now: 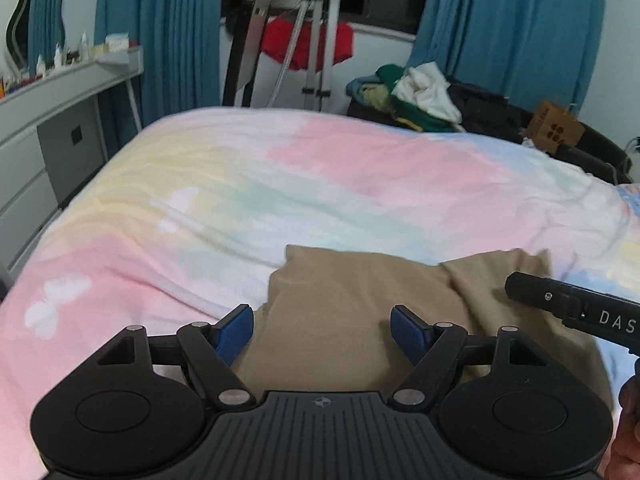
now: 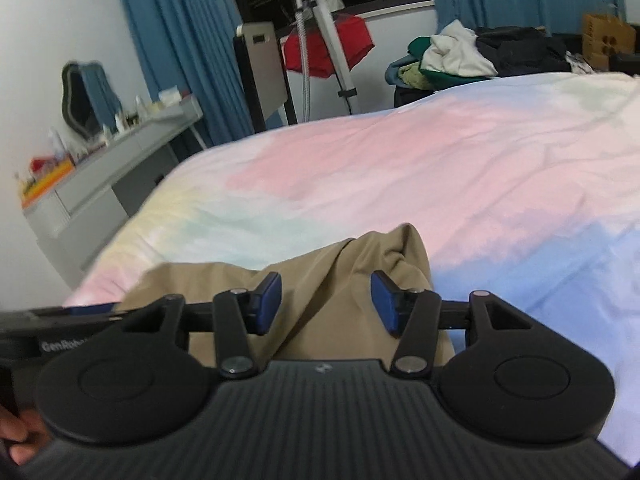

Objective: Fold clothes
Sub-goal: 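Open both grippers and pull them back from the folded shirt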

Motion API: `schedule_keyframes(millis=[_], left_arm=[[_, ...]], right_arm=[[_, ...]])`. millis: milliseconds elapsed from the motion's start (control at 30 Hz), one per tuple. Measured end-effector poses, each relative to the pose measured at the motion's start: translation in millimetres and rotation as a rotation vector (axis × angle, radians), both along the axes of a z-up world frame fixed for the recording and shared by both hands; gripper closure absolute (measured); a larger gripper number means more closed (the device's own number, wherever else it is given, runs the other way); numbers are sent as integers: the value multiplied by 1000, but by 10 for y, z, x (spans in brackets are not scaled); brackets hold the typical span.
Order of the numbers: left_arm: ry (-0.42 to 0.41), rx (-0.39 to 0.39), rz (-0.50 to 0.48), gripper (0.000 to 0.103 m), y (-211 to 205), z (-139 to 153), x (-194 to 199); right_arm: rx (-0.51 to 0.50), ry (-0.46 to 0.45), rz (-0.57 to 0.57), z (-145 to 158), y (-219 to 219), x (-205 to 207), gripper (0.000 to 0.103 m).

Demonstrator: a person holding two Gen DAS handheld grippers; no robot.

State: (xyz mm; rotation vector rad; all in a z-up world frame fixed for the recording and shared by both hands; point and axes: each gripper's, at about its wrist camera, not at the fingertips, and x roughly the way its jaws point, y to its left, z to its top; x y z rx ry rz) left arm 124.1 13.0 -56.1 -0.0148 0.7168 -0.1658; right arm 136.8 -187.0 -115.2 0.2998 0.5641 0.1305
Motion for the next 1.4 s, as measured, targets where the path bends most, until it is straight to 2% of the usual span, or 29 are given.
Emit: schedule_keyframes(millis=[167,300,400,600,833,933,1067,1233,1300,1333,1400], left_arm=[[5,20,-58,25,-113,45,-251],[50,28,-60,23,-179,-82,-231],[43,32,-59,23,-170,-93,-219],[12,20,-40,24,-111,93,-480],[-23,15,-65,24,-127,256,-860],[0,51,-56,24,-169,160,-823],[58,42,-35,20,-149,-30,-700],[52,18,-26,21,-116,-21,-734],[69,-17,-19,21,-82,22,-762],[86,-50,-13,21,-51,55,-777],[115,-182,-18,21,51,152,-829]], right_arm=[[-9,20,18,16,59,-231,50],[-38,48,32,-75,113,-216,51],[-23,40,26,-29,90,-281,51],[7,21,18,84,57,-446,50],[-22,-10,43,247,136,-785,50],[-39,8,40,213,157,-763,50],[-39,71,42,42,135,-626,51],[-15,81,40,24,108,-585,50],[-7,81,40,15,101,-599,50],[-3,81,39,14,95,-606,50],[11,84,38,15,76,-607,50]])
